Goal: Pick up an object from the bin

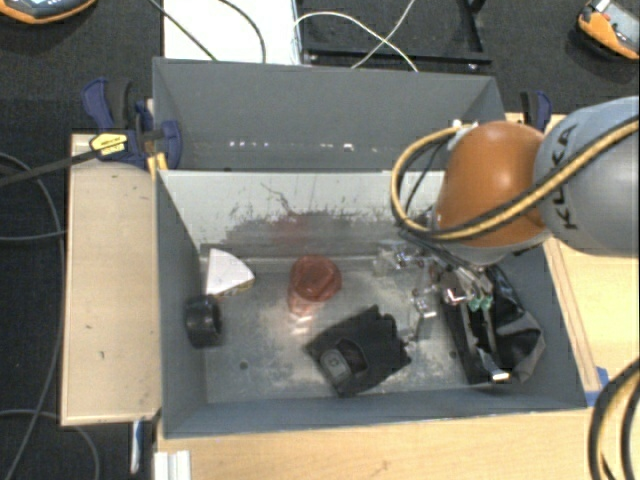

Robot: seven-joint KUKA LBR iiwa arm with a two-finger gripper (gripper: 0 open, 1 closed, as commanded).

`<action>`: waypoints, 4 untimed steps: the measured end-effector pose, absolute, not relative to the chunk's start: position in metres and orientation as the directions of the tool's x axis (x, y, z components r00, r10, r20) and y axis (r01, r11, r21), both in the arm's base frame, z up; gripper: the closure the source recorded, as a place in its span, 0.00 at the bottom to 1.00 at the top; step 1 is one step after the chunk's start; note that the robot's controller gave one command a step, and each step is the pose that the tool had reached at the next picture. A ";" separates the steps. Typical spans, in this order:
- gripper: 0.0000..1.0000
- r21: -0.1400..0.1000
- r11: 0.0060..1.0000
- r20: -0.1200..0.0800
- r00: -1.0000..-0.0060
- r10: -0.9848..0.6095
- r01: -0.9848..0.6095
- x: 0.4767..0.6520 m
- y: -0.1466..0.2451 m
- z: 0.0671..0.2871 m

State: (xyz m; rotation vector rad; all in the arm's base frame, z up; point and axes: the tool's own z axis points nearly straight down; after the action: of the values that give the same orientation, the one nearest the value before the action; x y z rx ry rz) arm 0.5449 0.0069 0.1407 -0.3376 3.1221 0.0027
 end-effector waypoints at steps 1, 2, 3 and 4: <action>0.00 0.002 0.999 -0.005 -0.999 -0.052 -0.052 0.523 0.002 0.191; 0.00 0.001 0.978 -0.009 -0.978 -0.209 -0.209 0.533 0.032 0.185; 0.00 0.003 1.000 -0.006 -1.000 -0.029 -0.029 0.507 0.054 0.252; 0.00 0.005 0.997 -0.014 -0.997 0.076 0.076 0.530 0.060 0.154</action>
Offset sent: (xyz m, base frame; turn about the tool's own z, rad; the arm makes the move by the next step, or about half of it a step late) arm -0.0024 0.0560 0.0321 -0.5447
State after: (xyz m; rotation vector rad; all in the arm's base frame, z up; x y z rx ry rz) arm 0.5299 0.0598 0.1537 0.1184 3.1252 0.0066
